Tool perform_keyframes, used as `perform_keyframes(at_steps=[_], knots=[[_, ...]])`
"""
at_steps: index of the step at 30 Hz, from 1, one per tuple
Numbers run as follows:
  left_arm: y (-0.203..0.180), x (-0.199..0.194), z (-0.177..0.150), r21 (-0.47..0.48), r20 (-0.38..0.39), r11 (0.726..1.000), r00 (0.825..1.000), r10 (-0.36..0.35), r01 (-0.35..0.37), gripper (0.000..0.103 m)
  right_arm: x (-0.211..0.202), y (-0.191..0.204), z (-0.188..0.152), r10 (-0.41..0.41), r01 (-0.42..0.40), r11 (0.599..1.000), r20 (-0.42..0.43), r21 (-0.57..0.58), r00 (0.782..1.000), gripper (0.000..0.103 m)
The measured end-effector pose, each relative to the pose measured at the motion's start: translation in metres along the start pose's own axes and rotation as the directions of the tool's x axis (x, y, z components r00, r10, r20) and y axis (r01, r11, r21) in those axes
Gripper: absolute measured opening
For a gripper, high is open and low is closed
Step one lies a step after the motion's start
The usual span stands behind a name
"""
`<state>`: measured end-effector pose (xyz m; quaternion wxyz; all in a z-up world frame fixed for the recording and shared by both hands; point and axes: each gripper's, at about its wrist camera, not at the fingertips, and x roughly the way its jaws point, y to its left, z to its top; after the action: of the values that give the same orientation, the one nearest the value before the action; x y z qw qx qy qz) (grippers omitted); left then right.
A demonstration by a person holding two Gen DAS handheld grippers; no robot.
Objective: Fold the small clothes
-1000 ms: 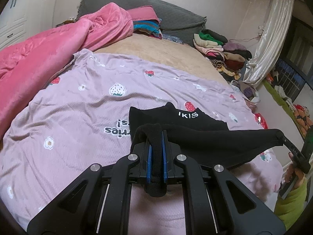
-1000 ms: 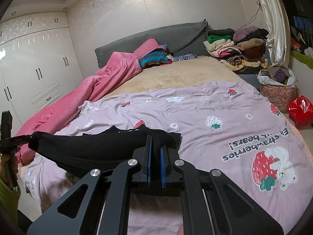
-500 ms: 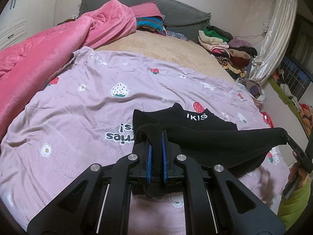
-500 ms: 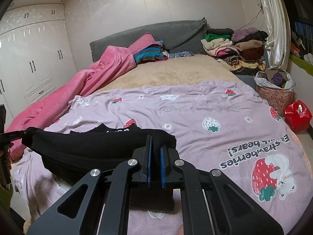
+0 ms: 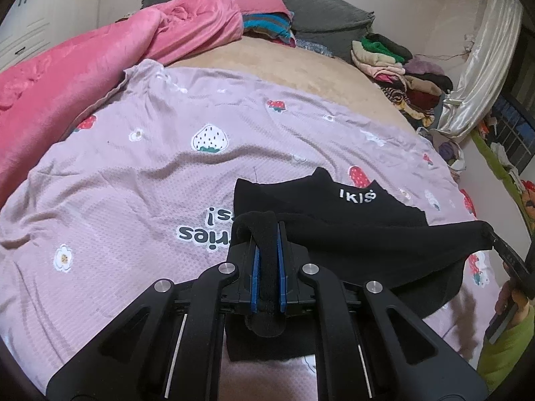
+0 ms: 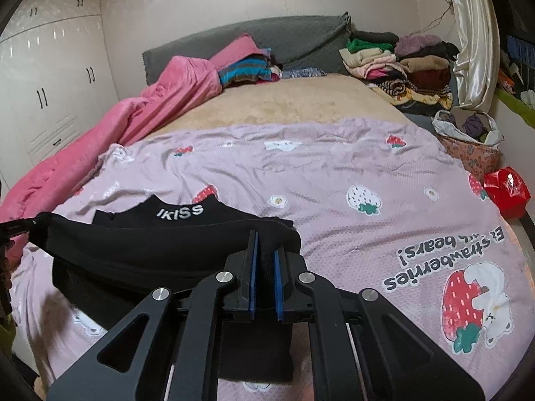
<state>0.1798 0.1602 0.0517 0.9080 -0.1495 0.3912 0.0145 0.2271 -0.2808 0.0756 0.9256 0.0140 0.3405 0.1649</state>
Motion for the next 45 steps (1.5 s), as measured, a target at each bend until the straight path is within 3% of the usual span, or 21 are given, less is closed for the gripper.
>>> perform_keyframes(at_steps=[4,6,9,18,22,23,24,26,27,28,35,40,45], knots=[[0.002,0.01,0.0,-0.002,-0.01,1.0,1.0,0.011,-0.011,0.005,0.013,-0.002,-0.003,-0.007,0.008,1.0,-0.027,0.026,1.0,0.007],[0.002,0.012,-0.001,-0.011,-0.008,1.0,1.0,0.009,-0.009,0.007,0.018,-0.002,-0.004,-0.017,0.018,0.999,-0.034,0.037,0.999,0.017],[0.004,0.011,-0.001,-0.016,0.002,1.0,1.0,0.026,-0.026,0.025,0.019,-0.002,-0.005,-0.044,0.045,0.998,-0.026,0.037,0.999,0.038],[-0.01,-0.012,-0.004,0.053,0.057,0.998,0.998,0.03,-0.033,0.043,0.001,0.014,-0.014,0.014,-0.014,1.0,-0.011,-0.004,1.0,0.042],[-0.023,-0.009,-0.016,0.109,0.034,0.994,0.999,0.022,-0.026,0.043,0.001,0.031,-0.022,0.051,-0.053,0.997,-0.033,-0.052,0.998,0.042],[-0.026,-0.007,-0.02,0.119,0.025,0.993,0.999,0.021,-0.024,0.043,0.001,0.035,-0.023,0.058,-0.06,0.996,-0.039,-0.059,0.998,0.04],[-0.028,-0.004,-0.023,0.127,0.018,0.992,1.0,0.021,-0.023,0.042,0.002,0.039,-0.026,0.069,-0.073,0.995,-0.052,-0.073,0.996,0.031],[-0.032,0.004,-0.033,0.146,-0.016,0.989,1.0,0.022,-0.019,0.03,0.004,0.046,-0.03,0.079,-0.086,0.991,-0.073,-0.098,0.994,0.022],[-0.033,0.006,-0.036,0.146,-0.028,0.989,0.999,0.017,-0.013,0.011,0.006,0.051,-0.034,0.089,-0.098,0.989,-0.086,-0.114,0.992,0.02],[-0.034,0.01,-0.04,0.147,-0.044,0.989,0.999,0.01,-0.003,0.004,0.007,0.055,-0.036,0.097,-0.108,0.987,-0.095,-0.12,0.991,0.019],[-0.042,0.032,-0.06,0.179,-0.105,0.984,0.994,0.004,0.015,0.004,0.022,0.071,-0.054,0.119,-0.143,0.979,-0.165,-0.145,0.979,0.018],[-0.049,0.055,-0.064,0.219,-0.142,0.976,0.989,0.047,-0.015,0.004,0.053,0.073,-0.063,0.041,-0.082,0.983,-0.239,-0.164,0.97,0.018],[-0.042,0.075,-0.057,0.213,-0.153,0.976,0.986,0.07,-0.036,0.004,0.081,0.066,-0.061,0.023,-0.06,0.989,-0.256,-0.138,0.967,0.016]])
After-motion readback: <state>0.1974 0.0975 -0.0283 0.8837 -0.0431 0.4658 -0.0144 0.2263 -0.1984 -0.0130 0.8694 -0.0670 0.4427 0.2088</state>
